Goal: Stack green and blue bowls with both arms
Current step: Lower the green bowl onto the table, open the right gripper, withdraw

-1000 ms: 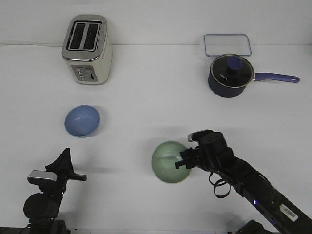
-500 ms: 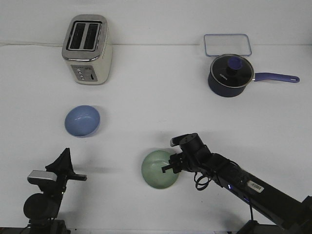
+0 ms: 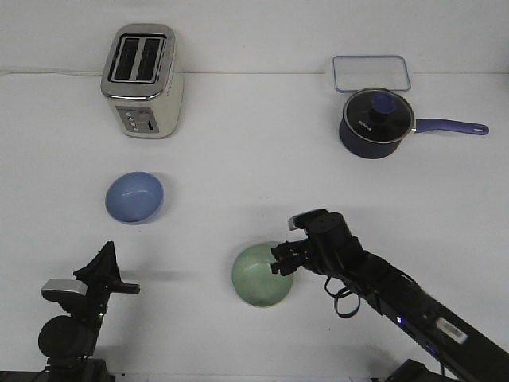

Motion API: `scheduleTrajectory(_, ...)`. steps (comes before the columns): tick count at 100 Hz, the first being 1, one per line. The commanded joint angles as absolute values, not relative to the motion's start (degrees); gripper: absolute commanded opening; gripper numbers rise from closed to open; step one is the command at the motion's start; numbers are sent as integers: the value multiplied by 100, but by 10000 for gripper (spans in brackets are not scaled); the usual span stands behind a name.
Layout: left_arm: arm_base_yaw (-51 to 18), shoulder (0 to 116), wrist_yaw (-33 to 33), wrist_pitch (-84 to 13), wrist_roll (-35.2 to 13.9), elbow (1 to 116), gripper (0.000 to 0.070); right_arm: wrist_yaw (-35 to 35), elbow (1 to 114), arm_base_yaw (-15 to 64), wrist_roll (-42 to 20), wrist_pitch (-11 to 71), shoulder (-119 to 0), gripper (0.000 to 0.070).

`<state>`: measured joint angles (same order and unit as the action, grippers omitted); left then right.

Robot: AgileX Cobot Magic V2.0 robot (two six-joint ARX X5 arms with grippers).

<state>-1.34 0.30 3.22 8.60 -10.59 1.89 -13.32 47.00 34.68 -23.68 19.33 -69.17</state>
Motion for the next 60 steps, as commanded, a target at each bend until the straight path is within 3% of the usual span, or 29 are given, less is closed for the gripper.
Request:
scheduleTrajectory(1,-130,19,318,948,-1717,134,11,-1247,4831,3411,-2161,1881,-6584,329)
scheduleTrajectory(18,-130,19,320,976,-2967,316,11,-628,4831,3057,-1763,1962,-5426,328)
scheduleTrajectory(26,-130,21,322,913,-3247,454,12,36,4821,2956,-1420,2161,-4862,328)
scheduleTrajectory(41,-128,163,285,266,-3262,1037,13,775,4401,2952,-1085,2171,-3837,328)
scheduleTrajectory(60,-108,1345,191,-650,-2821,2178,13,886,3295,2952,-1232,1570,-2768,317)
